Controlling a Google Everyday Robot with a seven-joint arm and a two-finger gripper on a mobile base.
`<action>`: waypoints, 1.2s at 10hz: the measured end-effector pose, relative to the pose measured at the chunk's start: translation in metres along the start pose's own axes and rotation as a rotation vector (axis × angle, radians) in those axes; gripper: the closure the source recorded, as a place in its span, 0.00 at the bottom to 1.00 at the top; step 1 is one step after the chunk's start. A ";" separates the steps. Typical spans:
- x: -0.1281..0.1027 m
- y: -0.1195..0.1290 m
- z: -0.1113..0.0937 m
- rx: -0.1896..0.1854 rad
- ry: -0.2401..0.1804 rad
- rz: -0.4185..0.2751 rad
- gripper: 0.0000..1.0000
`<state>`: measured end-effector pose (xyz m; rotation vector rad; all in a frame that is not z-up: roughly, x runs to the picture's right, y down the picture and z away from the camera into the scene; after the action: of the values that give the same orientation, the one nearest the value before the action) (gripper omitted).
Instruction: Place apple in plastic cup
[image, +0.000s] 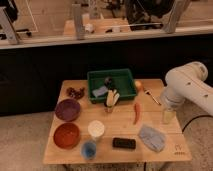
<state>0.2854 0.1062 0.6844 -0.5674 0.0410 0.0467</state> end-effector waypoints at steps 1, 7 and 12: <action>0.000 0.000 0.000 0.000 0.000 0.000 0.20; -0.009 -0.031 -0.001 0.106 -0.074 -0.046 0.20; -0.030 -0.137 0.011 0.231 -0.194 -0.074 0.20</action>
<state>0.2632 -0.0044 0.7685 -0.3307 -0.1615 0.0243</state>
